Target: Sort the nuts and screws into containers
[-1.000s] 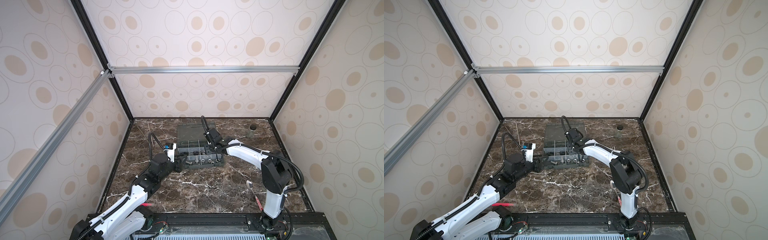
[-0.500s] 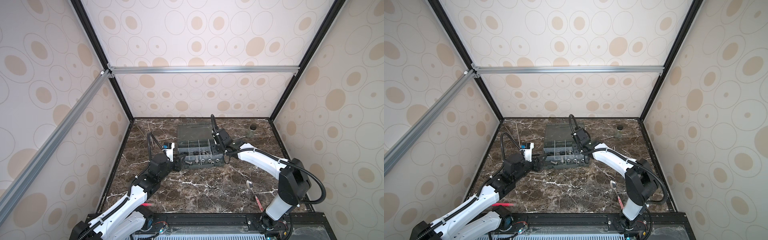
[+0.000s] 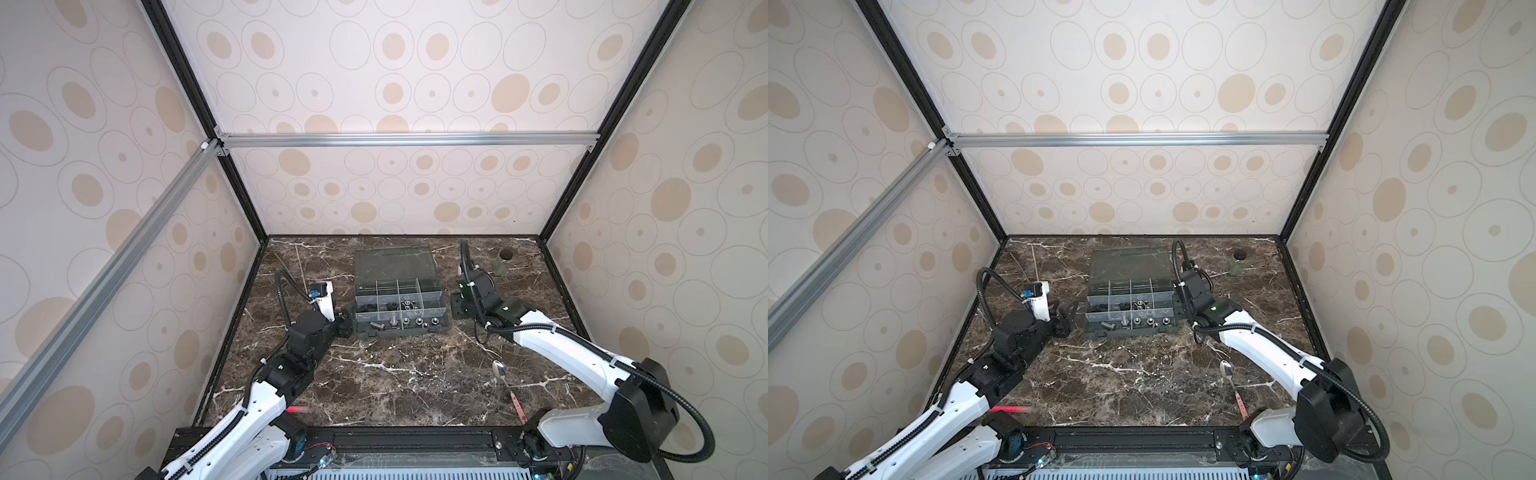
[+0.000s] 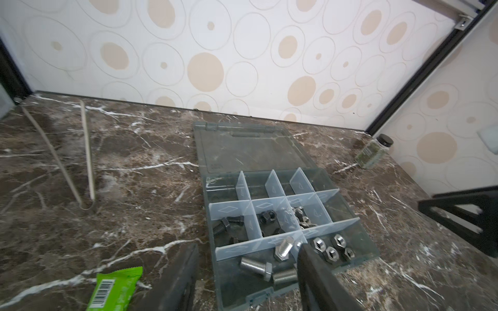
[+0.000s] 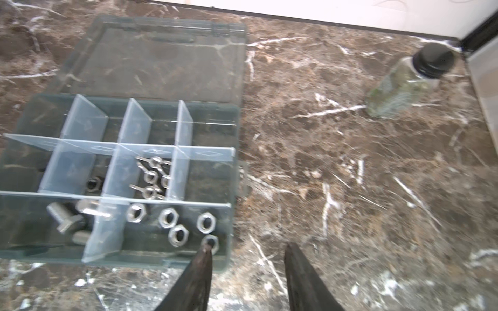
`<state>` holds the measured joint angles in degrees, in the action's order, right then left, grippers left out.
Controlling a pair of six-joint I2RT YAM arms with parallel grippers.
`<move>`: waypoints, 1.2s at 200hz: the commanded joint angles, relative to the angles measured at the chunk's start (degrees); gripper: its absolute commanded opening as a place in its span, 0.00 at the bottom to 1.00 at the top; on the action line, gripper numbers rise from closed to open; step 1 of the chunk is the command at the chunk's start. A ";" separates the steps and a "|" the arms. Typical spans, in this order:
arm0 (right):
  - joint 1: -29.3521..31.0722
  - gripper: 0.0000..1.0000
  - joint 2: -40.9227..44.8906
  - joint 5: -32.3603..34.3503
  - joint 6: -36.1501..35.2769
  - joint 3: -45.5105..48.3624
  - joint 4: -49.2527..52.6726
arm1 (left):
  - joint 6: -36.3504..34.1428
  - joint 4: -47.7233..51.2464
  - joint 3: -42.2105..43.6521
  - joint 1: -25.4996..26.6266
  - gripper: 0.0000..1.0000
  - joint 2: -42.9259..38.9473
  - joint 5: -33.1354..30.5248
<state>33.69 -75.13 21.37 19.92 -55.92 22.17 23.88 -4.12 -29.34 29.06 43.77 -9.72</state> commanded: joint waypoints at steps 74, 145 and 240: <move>-2.10 0.92 13.15 8.40 5.40 10.81 1.41 | -1.82 0.10 1.51 -1.05 0.92 -5.57 -16.01; -2.54 0.99 19.05 13.61 5.83 15.62 0.71 | -4.28 -5.63 7.19 -1.29 0.99 -9.16 -27.60; -10.49 1.00 20.77 17.75 -18.64 35.71 -36.76 | -18.89 -42.03 27.30 -4.64 0.99 2.12 -41.85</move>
<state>26.37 -52.64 40.29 9.32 -22.79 0.10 7.97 -33.01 -4.25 26.06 41.50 -49.43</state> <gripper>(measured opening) 0.996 0.992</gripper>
